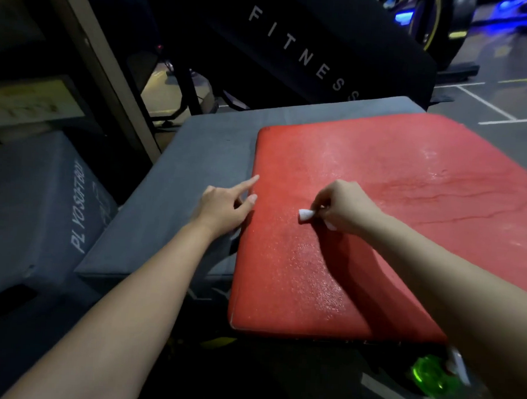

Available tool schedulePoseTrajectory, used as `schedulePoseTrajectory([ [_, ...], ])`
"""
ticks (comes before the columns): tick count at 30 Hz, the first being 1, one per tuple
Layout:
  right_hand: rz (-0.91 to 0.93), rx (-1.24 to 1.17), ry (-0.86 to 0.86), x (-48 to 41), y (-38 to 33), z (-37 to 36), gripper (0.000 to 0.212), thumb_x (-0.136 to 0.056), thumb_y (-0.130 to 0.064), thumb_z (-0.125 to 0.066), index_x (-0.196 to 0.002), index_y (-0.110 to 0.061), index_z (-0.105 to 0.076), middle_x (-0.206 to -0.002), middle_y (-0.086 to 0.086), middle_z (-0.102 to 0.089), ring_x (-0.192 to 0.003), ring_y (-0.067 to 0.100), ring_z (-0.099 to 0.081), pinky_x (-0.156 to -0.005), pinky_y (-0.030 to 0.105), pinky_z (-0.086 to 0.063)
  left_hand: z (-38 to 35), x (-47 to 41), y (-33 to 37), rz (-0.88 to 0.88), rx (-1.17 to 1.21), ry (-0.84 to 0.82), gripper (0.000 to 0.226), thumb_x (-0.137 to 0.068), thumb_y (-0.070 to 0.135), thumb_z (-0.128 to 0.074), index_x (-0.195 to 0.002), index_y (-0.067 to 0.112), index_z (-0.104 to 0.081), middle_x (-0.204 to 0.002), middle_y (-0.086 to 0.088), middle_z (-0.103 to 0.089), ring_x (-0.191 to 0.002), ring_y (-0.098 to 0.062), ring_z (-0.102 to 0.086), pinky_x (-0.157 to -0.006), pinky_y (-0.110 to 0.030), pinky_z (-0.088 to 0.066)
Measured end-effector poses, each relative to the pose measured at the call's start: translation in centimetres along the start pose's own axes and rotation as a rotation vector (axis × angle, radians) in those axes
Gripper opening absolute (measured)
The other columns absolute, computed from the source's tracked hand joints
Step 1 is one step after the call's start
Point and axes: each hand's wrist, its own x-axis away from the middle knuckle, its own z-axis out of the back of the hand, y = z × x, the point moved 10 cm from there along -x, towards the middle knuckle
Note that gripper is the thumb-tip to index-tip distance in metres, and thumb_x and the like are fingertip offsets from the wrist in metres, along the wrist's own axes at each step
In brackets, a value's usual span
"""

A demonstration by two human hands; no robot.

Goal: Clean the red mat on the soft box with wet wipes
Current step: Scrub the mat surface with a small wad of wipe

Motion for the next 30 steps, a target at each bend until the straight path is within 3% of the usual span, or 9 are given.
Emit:
schedulePoseTrajectory([
  [2, 0.066, 0.037, -0.119, 0.2, -0.5, -0.3, 0.005, -0.081, -0.027, -0.073, -0.081, -0.027, -0.078, -0.067, 0.001, -0.072, -0.065, 0.012, -0.066, -0.052, 0.019, -0.039, 0.4, -2.0, 0.5, -0.048, -0.067, 0.012, 0.051, -0.102, 0.051, -0.045, -0.153, 0.045, -0.039, -0.09, 0.004, -0.074, -0.098, -0.024, -0.067, -0.101, -0.038, -0.04],
  [5, 0.144, 0.005, -0.258, 0.5, -0.9, -0.5, 0.012, -0.078, -0.042, -0.074, -0.08, -0.031, -0.078, -0.067, -0.003, -0.072, -0.062, 0.005, -0.064, -0.052, 0.018, -0.04, -0.5, -5.2, 0.2, -0.054, -0.087, -0.009, 0.056, -0.101, 0.056, -0.039, -0.154, 0.038, -0.041, -0.11, 0.001, -0.068, -0.112, -0.023, -0.059, -0.101, -0.041, -0.039],
  [7, 0.171, 0.003, -0.25, -0.1, -1.0, -0.6, 0.015, -0.077, -0.046, -0.076, -0.081, -0.032, -0.078, -0.065, -0.004, -0.072, -0.06, 0.005, -0.063, -0.049, 0.014, -0.038, -2.4, -6.8, -1.0, -0.014, -0.04, -0.018, 0.061, -0.098, 0.061, -0.038, -0.153, 0.036, -0.044, -0.131, 0.0, -0.063, -0.127, -0.022, -0.053, -0.106, -0.042, -0.038],
  [11, 0.182, -0.064, -0.035, -1.9, -0.8, -0.5, 0.01, -0.08, -0.021, -0.075, -0.089, -0.023, -0.079, -0.073, 0.001, -0.069, -0.071, 0.015, -0.062, -0.053, 0.017, -0.035, -5.9, -7.5, -3.5, 0.129, 0.167, -0.06, 0.064, -0.096, 0.065, -0.036, -0.154, 0.037, -0.042, -0.162, -0.002, -0.039, -0.151, -0.017, -0.031, -0.124, -0.038, -0.022],
  [13, 0.152, -0.096, 0.056, -2.5, -0.1, 0.0, 0.014, -0.081, -0.021, -0.074, -0.093, -0.02, -0.079, -0.081, 0.005, -0.069, -0.077, 0.019, -0.062, -0.061, 0.025, -0.035, -6.3, -7.5, -3.4, 0.113, 0.145, -0.094, 0.061, -0.099, 0.06, -0.039, -0.157, 0.039, -0.035, -0.166, 0.001, -0.03, -0.154, -0.015, -0.024, -0.126, -0.04, -0.018],
  [16, 0.13, -0.103, 0.076, -2.8, 0.7, 0.0, 0.015, -0.08, -0.016, -0.073, -0.093, -0.02, -0.079, -0.078, 0.004, -0.07, -0.074, 0.016, -0.059, -0.06, 0.025, -0.032, -6.4, -7.2, -3.5, 0.107, 0.163, -0.125, 0.069, -0.091, 0.07, -0.028, -0.157, 0.047, -0.027, -0.167, 0.006, -0.026, -0.154, -0.01, -0.021, -0.126, -0.044, -0.017],
  [22, 0.19, -0.099, 0.145, -3.3, 0.7, 0.0, 0.01, -0.079, -0.02, -0.076, -0.089, -0.02, -0.079, -0.079, 0.005, -0.07, -0.075, 0.022, -0.063, -0.069, 0.034, -0.045, -6.7, -7.6, -3.6, 0.11, 0.153, -0.128, 0.052, -0.105, 0.058, -0.036, -0.155, 0.053, -0.025, -0.167, 0.011, -0.022, -0.153, -0.006, -0.02, -0.126, -0.042, -0.012],
  [27, 0.224, -0.093, 0.253, -4.9, 1.0, -0.2, 0.01, -0.079, -0.017, -0.079, -0.088, -0.019, -0.08, -0.082, 0.003, -0.066, -0.074, 0.018, -0.059, -0.064, 0.02, -0.031, -6.8, -7.5, -3.8, 0.116, 0.185, -0.126, 0.052, -0.103, 0.063, -0.034, -0.154, 0.057, -0.024, -0.166, 0.016, -0.023, -0.152, -0.003, -0.02, -0.127, -0.042, -0.01],
  [30, 0.194, -0.042, 0.222, -5.7, 0.9, -0.3, 0.012, -0.08, -0.017, -0.077, -0.091, -0.02, -0.079, -0.084, 0.003, -0.067, -0.079, 0.02, -0.062, -0.068, 0.025, -0.037, -6.4, -7.3, -3.7, 0.113, 0.201, -0.115, 0.053, -0.103, 0.064, -0.034, -0.154, 0.057, -0.024, -0.166, 0.017, -0.023, -0.152, -0.002, -0.02, -0.127, -0.042, -0.01],
])
